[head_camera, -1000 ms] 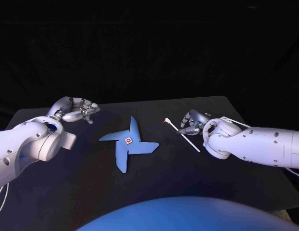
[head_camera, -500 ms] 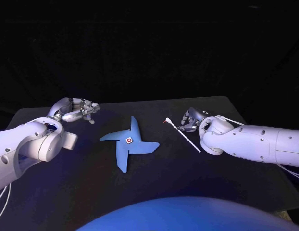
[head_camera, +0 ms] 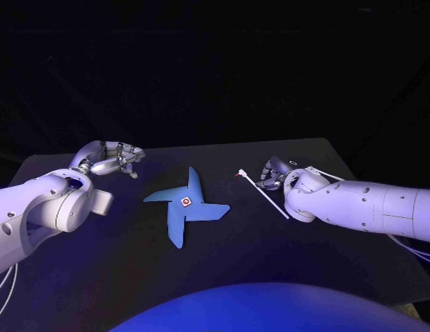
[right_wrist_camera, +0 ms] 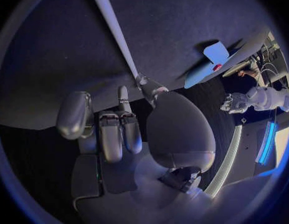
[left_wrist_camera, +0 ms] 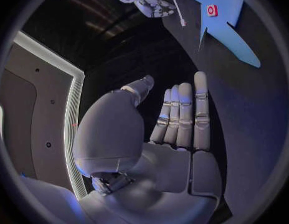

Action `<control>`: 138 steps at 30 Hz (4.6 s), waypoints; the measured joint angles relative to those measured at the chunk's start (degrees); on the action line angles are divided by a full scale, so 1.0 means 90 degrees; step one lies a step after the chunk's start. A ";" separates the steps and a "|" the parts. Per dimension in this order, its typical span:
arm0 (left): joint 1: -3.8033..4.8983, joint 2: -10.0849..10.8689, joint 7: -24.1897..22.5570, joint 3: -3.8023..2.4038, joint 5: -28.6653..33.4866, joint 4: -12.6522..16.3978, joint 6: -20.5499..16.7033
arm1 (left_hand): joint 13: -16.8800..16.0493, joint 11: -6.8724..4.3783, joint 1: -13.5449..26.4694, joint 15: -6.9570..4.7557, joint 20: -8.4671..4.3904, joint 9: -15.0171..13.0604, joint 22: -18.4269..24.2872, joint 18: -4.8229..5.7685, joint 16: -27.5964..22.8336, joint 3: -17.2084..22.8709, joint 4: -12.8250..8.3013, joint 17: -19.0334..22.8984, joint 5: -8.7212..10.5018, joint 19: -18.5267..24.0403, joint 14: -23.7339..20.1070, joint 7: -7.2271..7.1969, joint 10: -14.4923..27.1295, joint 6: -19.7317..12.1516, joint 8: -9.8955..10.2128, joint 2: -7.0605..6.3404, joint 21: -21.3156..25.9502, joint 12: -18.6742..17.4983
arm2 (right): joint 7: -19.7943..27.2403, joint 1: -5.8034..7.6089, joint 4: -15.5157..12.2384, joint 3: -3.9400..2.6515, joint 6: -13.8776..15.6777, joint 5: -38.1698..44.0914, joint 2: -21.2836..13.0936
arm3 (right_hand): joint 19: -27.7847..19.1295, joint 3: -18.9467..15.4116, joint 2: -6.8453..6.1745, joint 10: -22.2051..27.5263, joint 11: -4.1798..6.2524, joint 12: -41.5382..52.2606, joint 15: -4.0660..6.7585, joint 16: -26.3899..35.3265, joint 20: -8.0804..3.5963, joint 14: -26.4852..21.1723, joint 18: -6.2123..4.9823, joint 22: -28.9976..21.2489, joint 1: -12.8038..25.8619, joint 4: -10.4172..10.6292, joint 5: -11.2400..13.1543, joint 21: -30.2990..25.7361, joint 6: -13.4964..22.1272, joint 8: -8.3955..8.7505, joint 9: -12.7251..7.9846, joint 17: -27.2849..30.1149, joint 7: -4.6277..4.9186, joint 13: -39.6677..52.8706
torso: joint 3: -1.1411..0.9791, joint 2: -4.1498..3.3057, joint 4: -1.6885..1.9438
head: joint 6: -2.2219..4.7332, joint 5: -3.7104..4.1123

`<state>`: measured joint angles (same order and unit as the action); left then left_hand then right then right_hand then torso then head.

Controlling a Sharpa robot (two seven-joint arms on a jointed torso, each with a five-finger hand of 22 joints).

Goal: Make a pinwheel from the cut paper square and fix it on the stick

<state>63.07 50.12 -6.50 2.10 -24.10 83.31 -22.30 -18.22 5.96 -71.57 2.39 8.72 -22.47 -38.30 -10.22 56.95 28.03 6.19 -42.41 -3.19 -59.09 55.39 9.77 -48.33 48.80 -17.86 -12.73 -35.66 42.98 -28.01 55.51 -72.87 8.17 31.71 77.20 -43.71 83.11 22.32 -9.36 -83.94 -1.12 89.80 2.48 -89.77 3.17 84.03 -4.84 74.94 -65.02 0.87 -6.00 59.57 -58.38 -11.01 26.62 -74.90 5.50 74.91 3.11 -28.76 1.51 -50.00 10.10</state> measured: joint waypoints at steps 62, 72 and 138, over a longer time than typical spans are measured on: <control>-0.0001 -0.0038 0.0062 0.0000 0.0228 -0.0010 0.0044 | 0.0056 0.0044 -0.0151 0.0023 -0.0001 0.0027 0.0058 0.0001 -0.0025 -0.0111 0.0077 0.0023 0.0000 -0.0045 -0.0023 0.0026 0.0045 -0.0109 0.0000 0.0050 0.0103 0.0000 | 0.0158 -0.0317 0.0313 -0.0050 0.0060 0.0672 0.0292 | 0.0089 0.1228 0.0032 -0.0011 0.0263 0.0000 0.0208 0.0000 -0.0138 -0.0019 0.0000 0.0002 -0.0454 -0.0776 -0.0130 0.0411 -0.0749 -0.0209 0.0187 -0.0003 -0.0109 -0.0001 | 0.0012 0.0016 -0.0010 | 0.0000 0.0024; -0.0001 -0.0064 0.0066 0.0001 0.0233 -0.0022 0.0062 | 0.0056 0.0044 -0.0151 0.0022 -0.0001 0.0032 0.0058 0.0001 -0.0025 -0.0111 0.0077 0.0023 0.0000 -0.0045 -0.0023 0.0026 0.0044 -0.0109 0.0000 0.0050 0.0103 0.0000 | 0.0183 -0.0339 0.0266 -0.0006 0.0368 0.0802 0.0210 | 0.0111 0.1487 -0.0003 -0.0011 0.0262 0.0000 0.0228 0.0000 -0.0160 0.0000 0.0000 0.0001 -0.0489 -0.0890 0.0043 0.0523 -0.0798 -0.0281 0.0245 -0.0002 -0.0067 0.0004 | 0.0007 0.0016 -0.0012 | 0.0000 0.0043; -0.0001 -0.0866 0.0933 0.0068 -0.3581 0.0046 0.1250 | 0.0155 -0.0061 -0.0470 -0.0037 -0.0069 0.0121 0.0054 0.0002 0.0173 -0.4178 0.1192 -0.0004 0.0037 -0.0546 0.0103 -0.0074 -0.0104 0.0110 0.0090 0.0515 0.0641 0.0323 | 0.0256 0.0727 -0.1357 -0.0001 -0.0811 0.0617 0.0700 | 0.0111 0.1677 0.0017 -0.0011 0.0261 0.0000 0.0227 0.0000 -0.0159 0.0000 0.0000 -0.0004 -0.0414 -0.0957 0.0324 0.0587 -0.1012 -0.0245 0.0361 0.0000 -0.0266 0.0001 | 0.0012 0.0008 -0.0007 | 0.0000 -0.0509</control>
<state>63.07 42.33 1.90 2.71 -56.32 83.72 -11.05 -16.83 5.41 -75.80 2.05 8.10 -21.38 -37.81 -10.21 58.51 -9.57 16.91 -42.45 -2.86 -64.00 56.31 9.10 -49.27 49.79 -17.05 -8.09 -29.89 45.89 -25.71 62.05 -85.08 8.17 24.41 82.75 -37.41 84.11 37.41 -9.20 -84.04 1.23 89.80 4.52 -89.77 1.74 84.03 -4.83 74.90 -68.74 -7.74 -3.08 64.85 -67.49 -13.22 29.87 -74.90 3.11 74.92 3.21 -28.69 1.44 -50.00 5.52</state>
